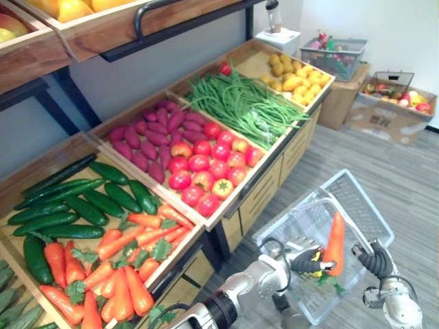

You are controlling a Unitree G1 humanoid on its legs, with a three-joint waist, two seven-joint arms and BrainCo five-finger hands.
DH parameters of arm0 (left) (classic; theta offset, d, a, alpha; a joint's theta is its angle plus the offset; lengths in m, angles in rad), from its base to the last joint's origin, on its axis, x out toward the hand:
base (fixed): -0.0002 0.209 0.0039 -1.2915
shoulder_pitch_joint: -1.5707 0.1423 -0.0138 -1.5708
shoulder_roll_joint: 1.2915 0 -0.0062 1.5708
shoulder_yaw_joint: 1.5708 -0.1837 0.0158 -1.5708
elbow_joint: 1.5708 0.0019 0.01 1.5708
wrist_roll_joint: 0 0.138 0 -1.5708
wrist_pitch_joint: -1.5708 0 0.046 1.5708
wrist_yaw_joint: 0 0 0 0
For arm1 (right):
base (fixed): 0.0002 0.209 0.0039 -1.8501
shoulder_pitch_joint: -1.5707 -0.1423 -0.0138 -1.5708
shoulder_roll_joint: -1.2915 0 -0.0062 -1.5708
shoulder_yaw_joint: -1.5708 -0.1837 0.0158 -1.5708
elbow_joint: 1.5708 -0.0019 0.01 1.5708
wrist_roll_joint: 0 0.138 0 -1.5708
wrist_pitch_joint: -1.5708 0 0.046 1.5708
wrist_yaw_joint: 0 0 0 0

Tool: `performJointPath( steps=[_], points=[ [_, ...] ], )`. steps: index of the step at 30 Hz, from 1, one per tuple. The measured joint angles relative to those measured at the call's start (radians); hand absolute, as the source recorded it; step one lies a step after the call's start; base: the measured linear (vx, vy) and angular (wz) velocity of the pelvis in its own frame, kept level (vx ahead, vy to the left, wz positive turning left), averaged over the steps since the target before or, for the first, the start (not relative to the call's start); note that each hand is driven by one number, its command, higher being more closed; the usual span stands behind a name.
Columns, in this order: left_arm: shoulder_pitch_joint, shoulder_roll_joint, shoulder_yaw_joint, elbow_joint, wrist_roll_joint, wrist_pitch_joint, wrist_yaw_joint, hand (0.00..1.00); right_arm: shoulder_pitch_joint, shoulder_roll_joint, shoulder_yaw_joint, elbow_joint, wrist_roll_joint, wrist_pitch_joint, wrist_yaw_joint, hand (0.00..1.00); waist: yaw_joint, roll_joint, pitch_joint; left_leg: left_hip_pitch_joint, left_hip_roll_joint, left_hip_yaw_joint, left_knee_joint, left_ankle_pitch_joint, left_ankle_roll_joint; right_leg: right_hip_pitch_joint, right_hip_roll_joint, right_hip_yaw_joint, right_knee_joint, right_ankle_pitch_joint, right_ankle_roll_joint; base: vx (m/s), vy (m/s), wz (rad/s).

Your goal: Pick vegetable in the basket

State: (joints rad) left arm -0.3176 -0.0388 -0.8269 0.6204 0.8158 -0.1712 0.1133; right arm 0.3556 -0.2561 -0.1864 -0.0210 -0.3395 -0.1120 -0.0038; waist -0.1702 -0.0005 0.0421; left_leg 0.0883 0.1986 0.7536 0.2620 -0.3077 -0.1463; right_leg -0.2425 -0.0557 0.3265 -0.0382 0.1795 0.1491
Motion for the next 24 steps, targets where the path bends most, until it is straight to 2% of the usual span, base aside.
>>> performJointPath(
  steps=[2,3,10,20,22,24],
  points=[
    [-0.001,-0.001,-0.006,0.036,0.028,0.01,-0.001,1.0,0.0,0.0,0.01,0.002,0.009,-0.003,-0.001,1.0,-0.012,-0.004,0.002,0.0,-0.001,0.0,-0.001,0.0,0.0,-0.001,0.0,0.001,0.0,0.0,0.0,-0.01,-0.016,0.0],
    [-0.004,-0.002,-0.015,0.057,0.033,0.01,-0.001,0.0,-0.002,0.0,0.014,0.007,0.025,-0.004,-0.002,1.0,-0.017,-0.006,0.002,-0.001,-0.003,0.001,-0.001,-0.001,0.001,-0.001,0.0,0.002,-0.001,0.0,0.0,0.0,0.0,0.0],
    [-0.053,-0.027,-0.05,0.139,0.066,0.029,-0.004,0.0,-0.013,0.001,0.044,0.056,0.038,-0.008,-0.01,1.0,-0.02,-0.02,0.004,-0.02,-0.015,-0.001,0.002,-0.004,0.008,-0.016,-0.011,0.006,-0.01,0.004,0.006,0.0,-0.004,0.0],
    [-0.081,-0.045,-0.047,0.137,0.069,0.05,-0.007,0.0,-0.021,0.037,0.045,0.1,0.044,-0.009,-0.012,1.0,-0.021,-0.036,0.009,-0.04,-0.017,-0.058,0.005,-0.003,0.012,-0.003,-0.032,-0.036,-0.014,0.004,0.008,0.0,-0.019,0.13],
    [-0.078,-0.042,-0.028,0.096,0.059,0.051,-0.008,0.0,-0.034,0.042,0.041,0.146,0.045,-0.012,-0.025,1.0,-0.019,-0.041,0.009,-0.049,-0.017,-0.082,0.008,-0.001,0.016,0.004,-0.04,-0.057,-0.015,0.003,0.008,-0.01,-0.03,0.32],
    [-0.046,0.004,0.026,-0.105,0.002,0.044,-0.001,0.0,-0.063,0.055,0.024,0.236,0.039,-0.012,-0.045,1.0,-0.008,-0.05,0.013,-0.06,-0.013,-0.113,0.019,0.001,0.02,0.017,-0.047,-0.084,-0.015,0.002,0.008,-0.03,-0.042,0.37]
  ],
)
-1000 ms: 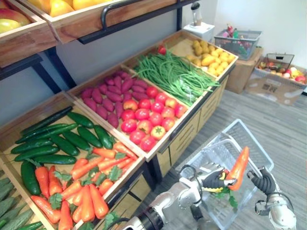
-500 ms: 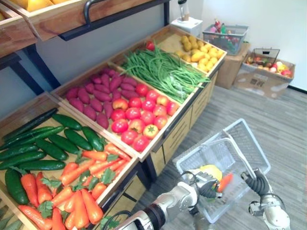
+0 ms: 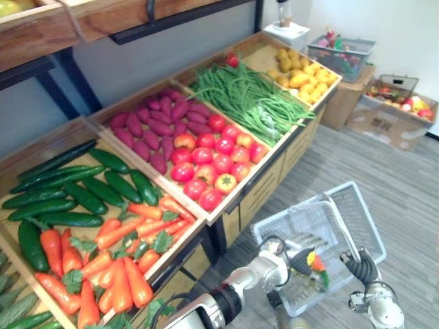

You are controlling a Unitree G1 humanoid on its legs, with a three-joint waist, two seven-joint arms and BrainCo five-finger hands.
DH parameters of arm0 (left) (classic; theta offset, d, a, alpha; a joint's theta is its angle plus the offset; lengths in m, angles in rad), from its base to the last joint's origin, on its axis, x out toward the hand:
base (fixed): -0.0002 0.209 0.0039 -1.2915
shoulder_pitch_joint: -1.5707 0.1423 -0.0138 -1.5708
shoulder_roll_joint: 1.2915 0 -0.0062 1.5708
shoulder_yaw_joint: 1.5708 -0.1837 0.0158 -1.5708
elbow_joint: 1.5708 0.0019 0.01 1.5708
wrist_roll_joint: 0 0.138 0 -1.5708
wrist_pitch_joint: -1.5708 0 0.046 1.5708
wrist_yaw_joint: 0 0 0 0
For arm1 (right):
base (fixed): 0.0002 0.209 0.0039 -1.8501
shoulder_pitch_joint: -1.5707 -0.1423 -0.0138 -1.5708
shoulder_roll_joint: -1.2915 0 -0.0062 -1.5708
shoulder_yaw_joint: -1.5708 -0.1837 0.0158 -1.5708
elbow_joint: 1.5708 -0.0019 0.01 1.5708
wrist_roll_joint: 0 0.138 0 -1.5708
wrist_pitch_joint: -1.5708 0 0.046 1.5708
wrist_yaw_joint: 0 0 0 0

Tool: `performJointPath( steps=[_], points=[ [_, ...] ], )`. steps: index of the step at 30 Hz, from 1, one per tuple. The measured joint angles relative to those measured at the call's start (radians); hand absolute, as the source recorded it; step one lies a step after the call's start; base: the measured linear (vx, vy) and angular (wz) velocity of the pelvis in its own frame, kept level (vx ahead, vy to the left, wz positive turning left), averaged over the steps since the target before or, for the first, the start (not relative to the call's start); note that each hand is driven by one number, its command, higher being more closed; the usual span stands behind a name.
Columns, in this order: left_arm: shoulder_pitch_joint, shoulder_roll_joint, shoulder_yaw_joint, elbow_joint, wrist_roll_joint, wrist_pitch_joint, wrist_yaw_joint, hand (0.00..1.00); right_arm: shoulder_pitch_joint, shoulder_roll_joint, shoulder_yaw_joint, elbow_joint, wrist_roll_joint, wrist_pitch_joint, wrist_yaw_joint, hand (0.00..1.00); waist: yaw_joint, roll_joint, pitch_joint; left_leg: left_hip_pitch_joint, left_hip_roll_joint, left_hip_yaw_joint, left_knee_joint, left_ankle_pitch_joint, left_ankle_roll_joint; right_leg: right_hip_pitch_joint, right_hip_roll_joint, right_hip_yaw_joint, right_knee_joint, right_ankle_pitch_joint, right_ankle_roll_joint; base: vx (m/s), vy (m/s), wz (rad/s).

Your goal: Pick vegetable in the basket

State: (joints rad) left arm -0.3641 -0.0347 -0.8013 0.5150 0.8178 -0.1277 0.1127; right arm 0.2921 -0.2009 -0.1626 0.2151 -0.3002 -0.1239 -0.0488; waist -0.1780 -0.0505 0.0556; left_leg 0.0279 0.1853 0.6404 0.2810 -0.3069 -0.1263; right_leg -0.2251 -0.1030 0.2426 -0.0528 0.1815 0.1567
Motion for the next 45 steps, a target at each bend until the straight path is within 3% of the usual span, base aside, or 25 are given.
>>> performJointPath(
  steps=[4,6,11,15,18,23,27,45],
  points=[
    [0.131,0.096,0.141,-0.311,-0.113,-0.061,0.063,0.0,-0.017,0.033,-0.081,0.158,-0.003,-0.007,-0.041,1.0,0.04,-0.004,-0.003,-0.006,0.01,-0.06,0.011,0.003,0.004,0.038,-0.005,-0.058,0.0,-0.009,-0.001,-0.03,-0.053,0.46],
    [0.258,0.171,0.285,-0.446,-0.15,-0.093,0.103,0.0,-0.042,0.037,-0.141,0.292,0.006,-0.015,-0.061,1.0,0.056,-0.007,-0.006,-0.009,0.004,-0.101,0.007,0.005,0.008,0.057,-0.012,-0.094,0.008,-0.026,0.0,-0.02,-0.034,0.44],
    [0.477,0.223,0.59,-0.504,-0.23,-0.103,0.162,0.0,-0.1,0.035,-0.274,0.526,0.044,-0.017,-0.099,1.0,0.093,0.0,-0.011,-0.01,-0.03,-0.164,-0.021,0.023,0.026,0.091,-0.046,-0.158,0.003,-0.035,-0.003,0.0,0.013,0.41],
    [0.597,0.234,0.739,-0.49,-0.258,-0.104,0.195,0.0,-0.136,0.017,-0.35,0.668,0.07,-0.013,-0.119,1.0,0.123,0.0,-0.021,-0.024,-0.063,-0.225,-0.056,0.047,0.042,0.108,-0.076,-0.231,-0.001,-0.041,-0.014,0.0,0.021,0.47],
    [0.613,0.217,0.8,-0.362,-0.257,-0.106,0.219,0.0,-0.153,0.015,-0.375,0.744,0.084,-0.013,-0.124,1.0,0.15,0.003,-0.039,-0.023,-0.077,-0.263,-0.074,0.063,0.048,0.125,-0.088,-0.281,-0.001,-0.047,-0.023,0.02,-0.004,0.4],
    [0.648,0.186,0.873,-0.126,-0.246,-0.103,0.246,0.0,-0.172,0.024,-0.383,0.797,0.116,-0.012,-0.155,1.0,0.164,0.013,-0.054,-0.008,-0.097,-0.329,-0.123,0.096,0.055,0.166,-0.106,-0.36,-0.006,-0.06,-0.043,-0.01,-0.018,0.4],
    [0.676,0.169,0.932,-0.064,-0.243,-0.104,0.276,0.0,-0.175,0.048,-0.418,0.823,0.151,-0.013,-0.171,1.0,0.185,0.011,-0.059,-0.008,-0.101,-0.368,-0.15,0.12,0.054,0.18,-0.11,-0.405,-0.01,-0.064,-0.048,-0.03,-0.042,0.3],
    [0.633,0.081,1.122,0.132,-0.176,-0.105,0.376,0.0,-0.174,0.082,-0.491,0.838,0.153,-0.013,-0.205,1.0,0.185,0.025,-0.089,0.017,-0.098,-0.41,-0.248,0.181,0.037,0.199,-0.097,-0.462,-0.034,-0.078,-0.034,-0.01,-0.027,0.07]
  ],
)
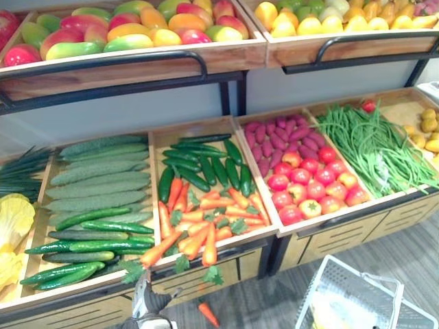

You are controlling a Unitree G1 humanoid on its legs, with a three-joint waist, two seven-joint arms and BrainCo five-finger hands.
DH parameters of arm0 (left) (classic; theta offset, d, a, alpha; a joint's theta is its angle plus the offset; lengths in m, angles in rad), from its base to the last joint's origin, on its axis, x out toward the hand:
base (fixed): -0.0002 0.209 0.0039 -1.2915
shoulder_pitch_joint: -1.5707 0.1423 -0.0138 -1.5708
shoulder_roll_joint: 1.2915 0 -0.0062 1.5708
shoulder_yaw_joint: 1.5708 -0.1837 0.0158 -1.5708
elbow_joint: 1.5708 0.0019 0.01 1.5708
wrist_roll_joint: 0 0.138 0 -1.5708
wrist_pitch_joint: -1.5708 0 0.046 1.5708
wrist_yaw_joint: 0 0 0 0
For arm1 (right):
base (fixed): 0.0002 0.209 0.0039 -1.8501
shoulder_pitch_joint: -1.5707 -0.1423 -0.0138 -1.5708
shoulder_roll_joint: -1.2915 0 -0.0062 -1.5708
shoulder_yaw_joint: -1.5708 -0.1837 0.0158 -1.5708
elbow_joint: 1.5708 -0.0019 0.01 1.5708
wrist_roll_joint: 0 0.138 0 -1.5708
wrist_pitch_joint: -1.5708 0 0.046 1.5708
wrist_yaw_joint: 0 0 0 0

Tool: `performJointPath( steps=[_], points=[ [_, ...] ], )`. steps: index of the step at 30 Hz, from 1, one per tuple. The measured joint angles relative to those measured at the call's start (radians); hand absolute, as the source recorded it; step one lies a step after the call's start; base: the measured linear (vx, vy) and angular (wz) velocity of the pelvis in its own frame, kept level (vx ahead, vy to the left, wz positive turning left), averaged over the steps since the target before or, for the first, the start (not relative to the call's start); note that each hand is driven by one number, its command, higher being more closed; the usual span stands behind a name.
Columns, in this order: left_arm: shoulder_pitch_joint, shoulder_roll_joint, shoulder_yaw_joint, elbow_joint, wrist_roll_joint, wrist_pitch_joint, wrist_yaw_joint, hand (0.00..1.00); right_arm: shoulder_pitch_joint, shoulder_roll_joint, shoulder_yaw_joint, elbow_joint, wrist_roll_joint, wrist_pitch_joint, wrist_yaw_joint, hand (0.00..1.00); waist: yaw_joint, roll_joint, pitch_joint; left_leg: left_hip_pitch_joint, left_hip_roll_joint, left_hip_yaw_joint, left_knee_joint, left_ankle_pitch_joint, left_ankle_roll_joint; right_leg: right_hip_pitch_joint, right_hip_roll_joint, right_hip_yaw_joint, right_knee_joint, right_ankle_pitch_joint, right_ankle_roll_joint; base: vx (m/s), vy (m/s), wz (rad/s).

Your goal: Pick vegetable in the basket

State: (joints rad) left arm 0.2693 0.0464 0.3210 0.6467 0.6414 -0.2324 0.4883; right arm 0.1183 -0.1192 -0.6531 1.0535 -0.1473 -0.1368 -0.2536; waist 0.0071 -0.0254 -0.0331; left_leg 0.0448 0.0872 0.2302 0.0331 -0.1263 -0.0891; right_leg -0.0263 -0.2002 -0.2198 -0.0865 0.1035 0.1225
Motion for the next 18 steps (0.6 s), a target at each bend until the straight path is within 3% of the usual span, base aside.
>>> performJointPath(
  steps=[7,9,11,18],
  points=[
    [-0.001,0.0,0.046,0.036,-0.005,0.03,0.019,0.0,-0.005,0.0,-0.007,0.021,0.0,0.0,-0.007,1.0,-0.001,-0.001,0.0,0.011,-0.002,-0.004,-0.016,0.004,-0.001,0.013,0.001,-0.006,-0.014,-0.001,-0.001,-0.01,-0.008,0.02],
    [-0.001,0.0,0.076,0.086,-0.01,0.084,0.016,0.0,-0.005,0.0,-0.007,0.021,0.0,0.0,-0.007,1.0,-0.003,-0.002,0.001,0.01,-0.002,-0.008,-0.018,0.004,-0.001,0.014,0.001,-0.01,-0.015,0.0,0.0,0.01,-0.023,0.04],
    [0.008,0.0,0.081,0.098,-0.01,0.103,0.014,0.0,-0.005,0.0,-0.008,0.021,0.0,0.0,-0.008,1.0,-0.002,-0.007,0.004,0.009,-0.002,-0.014,-0.021,0.005,-0.001,0.016,0.001,-0.016,-0.016,-0.001,-0.001,0.01,-0.016,0.07],
    [0.046,0.0,0.062,0.12,-0.012,0.1,-0.032,0.0,-0.015,0.002,-0.008,0.021,-0.001,0.001,-0.009,1.0,0.001,-0.011,0.011,0.011,-0.004,-0.02,-0.026,0.005,-0.001,0.022,0.0,-0.021,-0.016,-0.002,-0.002,0.0,-0.005,0.04]
  ],
)
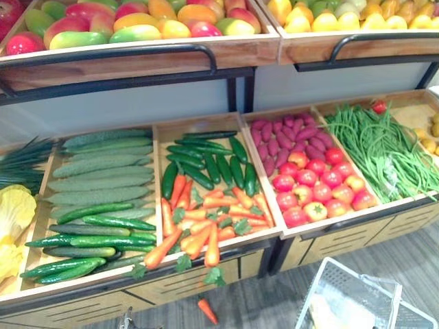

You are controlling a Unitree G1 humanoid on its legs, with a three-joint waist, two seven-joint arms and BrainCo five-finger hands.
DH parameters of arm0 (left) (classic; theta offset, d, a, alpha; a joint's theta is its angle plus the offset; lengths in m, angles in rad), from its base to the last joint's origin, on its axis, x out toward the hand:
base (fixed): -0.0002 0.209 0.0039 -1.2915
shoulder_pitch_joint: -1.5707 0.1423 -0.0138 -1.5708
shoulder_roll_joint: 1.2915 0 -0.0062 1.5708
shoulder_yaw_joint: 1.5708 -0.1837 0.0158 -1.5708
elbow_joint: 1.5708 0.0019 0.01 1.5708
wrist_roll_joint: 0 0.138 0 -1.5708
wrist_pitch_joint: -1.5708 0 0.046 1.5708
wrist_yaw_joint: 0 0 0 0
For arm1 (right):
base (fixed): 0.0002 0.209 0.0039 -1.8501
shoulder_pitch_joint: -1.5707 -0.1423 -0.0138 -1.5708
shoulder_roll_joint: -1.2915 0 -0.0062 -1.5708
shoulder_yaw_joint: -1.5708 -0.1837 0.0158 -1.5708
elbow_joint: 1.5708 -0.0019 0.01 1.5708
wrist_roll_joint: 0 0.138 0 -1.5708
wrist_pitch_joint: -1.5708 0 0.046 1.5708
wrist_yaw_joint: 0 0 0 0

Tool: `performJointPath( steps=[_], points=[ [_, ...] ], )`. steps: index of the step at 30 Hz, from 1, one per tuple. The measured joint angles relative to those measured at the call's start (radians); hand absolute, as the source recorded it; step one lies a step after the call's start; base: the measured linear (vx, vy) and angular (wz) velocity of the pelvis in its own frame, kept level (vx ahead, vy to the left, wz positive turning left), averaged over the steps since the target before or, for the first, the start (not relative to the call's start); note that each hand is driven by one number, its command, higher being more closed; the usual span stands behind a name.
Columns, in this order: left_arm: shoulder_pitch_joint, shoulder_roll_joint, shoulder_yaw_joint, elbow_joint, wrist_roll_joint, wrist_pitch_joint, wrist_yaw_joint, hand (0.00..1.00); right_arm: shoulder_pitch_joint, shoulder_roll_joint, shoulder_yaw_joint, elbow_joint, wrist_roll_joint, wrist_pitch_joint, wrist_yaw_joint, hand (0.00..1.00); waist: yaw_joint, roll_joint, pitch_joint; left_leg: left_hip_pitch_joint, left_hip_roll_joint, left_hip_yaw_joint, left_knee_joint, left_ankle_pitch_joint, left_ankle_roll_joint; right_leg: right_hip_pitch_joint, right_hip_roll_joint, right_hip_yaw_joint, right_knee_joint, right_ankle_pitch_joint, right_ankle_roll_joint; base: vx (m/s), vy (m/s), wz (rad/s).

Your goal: Pick vegetable in the basket

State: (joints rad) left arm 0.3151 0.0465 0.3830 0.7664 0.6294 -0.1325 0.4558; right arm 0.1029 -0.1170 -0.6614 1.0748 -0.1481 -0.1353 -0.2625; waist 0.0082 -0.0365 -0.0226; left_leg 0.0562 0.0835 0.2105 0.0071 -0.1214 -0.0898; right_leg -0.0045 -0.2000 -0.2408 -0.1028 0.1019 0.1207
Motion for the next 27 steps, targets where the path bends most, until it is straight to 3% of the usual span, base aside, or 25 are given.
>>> performJointPath(
  steps=[4,9,11,14,19,22,24,25,26,27],
  points=[
    [-0.021,-0.01,0.017,0.165,-0.042,-0.006,-0.076,0.0,-0.01,0.0,-0.015,0.0,-0.002,0.004,0.004,1.0,-0.002,0.006,0.003,0.01,0.002,0.023,-0.004,-0.001,-0.001,-0.006,0.003,0.02,0.0,0.0,0.0,-0.01,-0.02,-0.15],
    [-0.032,-0.028,0.186,0.316,-0.196,0.075,-0.249,0.0,-0.042,0.004,-0.079,0.007,-0.017,0.045,0.037,1.0,-0.008,0.011,0.012,0.035,0.019,0.073,-0.005,-0.013,-0.015,-0.01,0.025,0.073,0.0,-0.002,-0.004,-0.02,-0.038,-0.28],
    [-0.046,-0.018,0.193,0.316,-0.247,0.105,-0.28,0.0,-0.047,0.0,-0.075,0.013,-0.045,0.052,0.053,1.0,-0.011,0.013,0.014,0.037,0.023,0.084,-0.004,-0.016,-0.019,-0.013,0.03,0.085,-0.001,-0.002,-0.004,-0.03,-0.057,-0.21],
    [-0.088,-0.015,0.192,0.315,-0.275,0.108,-0.309,0.0,-0.064,-0.02,-0.077,0.049,-0.048,0.068,0.075,1.0,-0.025,0.015,0.017,0.056,0.029,0.095,-0.004,-0.019,-0.025,-0.008,0.038,0.096,0.0,-0.001,-0.002,0.0,-0.037,-0.14],
    [-0.14,-0.008,0.121,0.31,-0.312,0.096,-0.334,0.0,-0.072,-0.027,-0.087,0.065,-0.049,0.075,0.104,1.0,-0.035,0.015,0.043,0.093,0.05,0.124,0.031,-0.046,-0.028,0.004,0.059,0.135,0.032,-0.012,-0.018,0.0,-0.031,-0.23],
    [-0.174,-0.002,0.028,0.308,-0.312,0.096,-0.338,0.0,-0.087,-0.022,-0.107,0.057,-0.048,0.076,0.114,1.0,-0.035,0.014,0.08,0.088,0.057,0.158,0.086,-0.084,-0.019,-0.064,0.066,0.2,0.129,-0.015,-0.024,-0.1,0.018,-0.68],
    [-0.183,0.021,-0.033,0.307,-0.314,0.093,-0.34,0.0,-0.087,-0.004,-0.106,0.032,-0.046,0.073,0.115,1.0,-0.034,0.0,0.095,0.062,0.057,0.216,0.124,-0.115,-0.009,-0.128,0.065,0.257,0.18,-0.001,-0.004,-0.2,0.041,-0.87],
    [-0.193,0.034,-0.068,0.303,-0.313,0.09,-0.342,0.0,-0.08,0.015,-0.107,0.009,-0.042,0.072,0.113,1.0,-0.036,-0.01,0.099,0.042,0.062,0.253,0.159,-0.136,0.01,-0.157,0.069,0.277,0.169,0.047,0.029,-0.19,0.023,-0.93],
    [-0.198,0.032,-0.08,0.287,-0.314,0.09,-0.344,0.0,-0.079,0.026,-0.107,-0.005,-0.036,0.072,0.113,1.0,-0.036,-0.005,0.1,0.028,0.076,0.289,0.173,-0.137,0.018,-0.165,0.086,0.277,0.109,0.14,0.039,-0.26,0.034,-1.16],
    [-0.201,0.011,-0.081,0.257,-0.312,0.087,-0.345,0.0,-0.085,0.041,-0.105,-0.038,-0.025,0.076,0.114,1.0,-0.038,0.037,0.118,0.012,0.126,0.338,0.18,-0.12,0.027,-0.179,0.11,0.189,0.176,0.13,-0.024,-0.25,0.048,-0.86]
  ],
)
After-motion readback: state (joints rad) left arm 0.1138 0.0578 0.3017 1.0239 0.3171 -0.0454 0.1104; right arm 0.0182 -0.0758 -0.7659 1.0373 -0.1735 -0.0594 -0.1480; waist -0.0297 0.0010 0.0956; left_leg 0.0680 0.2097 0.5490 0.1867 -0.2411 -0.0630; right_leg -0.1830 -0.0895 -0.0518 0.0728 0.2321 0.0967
